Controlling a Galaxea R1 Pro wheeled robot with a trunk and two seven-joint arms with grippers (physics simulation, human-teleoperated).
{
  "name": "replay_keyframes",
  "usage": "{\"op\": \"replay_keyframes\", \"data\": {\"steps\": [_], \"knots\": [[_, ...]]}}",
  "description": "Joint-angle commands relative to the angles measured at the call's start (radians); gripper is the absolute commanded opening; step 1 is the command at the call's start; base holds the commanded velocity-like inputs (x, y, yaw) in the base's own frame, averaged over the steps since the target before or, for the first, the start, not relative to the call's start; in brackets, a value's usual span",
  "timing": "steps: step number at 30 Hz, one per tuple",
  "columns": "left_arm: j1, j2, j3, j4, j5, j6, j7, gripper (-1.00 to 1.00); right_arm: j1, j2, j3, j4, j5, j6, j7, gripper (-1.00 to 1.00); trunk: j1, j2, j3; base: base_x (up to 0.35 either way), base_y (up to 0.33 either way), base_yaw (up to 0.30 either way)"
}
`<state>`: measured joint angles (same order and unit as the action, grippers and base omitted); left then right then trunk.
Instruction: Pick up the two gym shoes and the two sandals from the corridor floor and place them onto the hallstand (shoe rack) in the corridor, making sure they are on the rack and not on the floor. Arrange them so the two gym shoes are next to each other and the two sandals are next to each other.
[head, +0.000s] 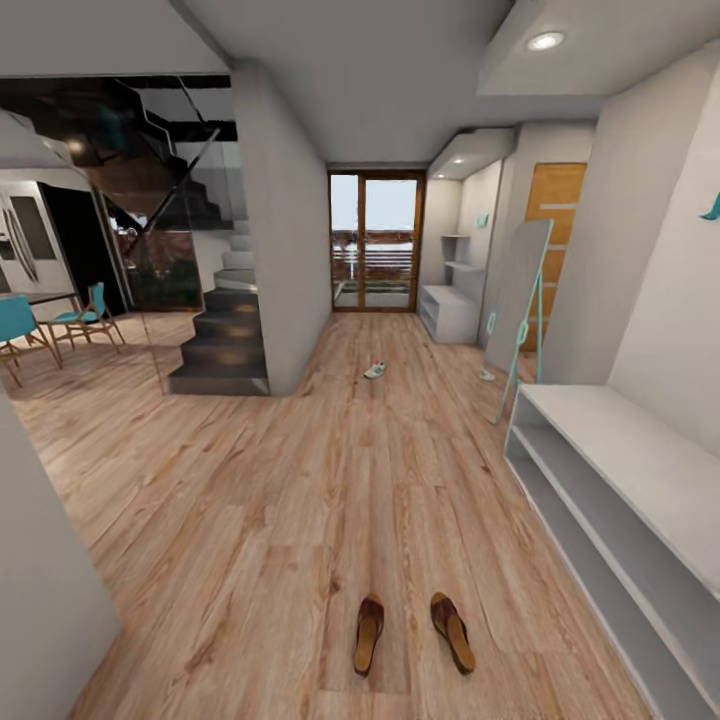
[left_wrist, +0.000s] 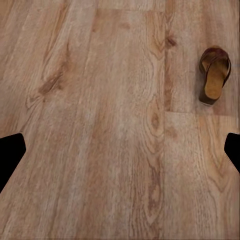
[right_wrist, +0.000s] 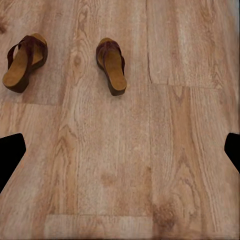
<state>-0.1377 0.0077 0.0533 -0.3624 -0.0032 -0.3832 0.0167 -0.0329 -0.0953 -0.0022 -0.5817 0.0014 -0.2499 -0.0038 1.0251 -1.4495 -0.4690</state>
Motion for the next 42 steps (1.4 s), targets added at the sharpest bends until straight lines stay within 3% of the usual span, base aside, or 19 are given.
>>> {"op": "replay_keyframes", "data": {"steps": [1,14,42], "knots": [[0.000,0.000,0.001,0.000,0.000,-0.003,0.002,1.00,-0.001,0.000,0.000,0.001,0.000,-0.003,0.000,1.00,0.000,-0.001,-0.001,0.000,0.000,-0.277],[0.000,0.010,0.002,0.000,0.005,-0.003,0.003,1.00,-0.001,0.002,0.000,0.001,0.000,-0.002,0.000,1.00,0.000,-0.001,-0.001,0.053,0.000,-0.277],[0.000,0.009,0.001,0.001,0.005,-0.003,0.003,1.00,-0.001,0.003,0.002,0.000,0.003,0.000,0.007,1.00,0.000,-0.001,-0.029,0.284,-0.024,-0.210]]}}
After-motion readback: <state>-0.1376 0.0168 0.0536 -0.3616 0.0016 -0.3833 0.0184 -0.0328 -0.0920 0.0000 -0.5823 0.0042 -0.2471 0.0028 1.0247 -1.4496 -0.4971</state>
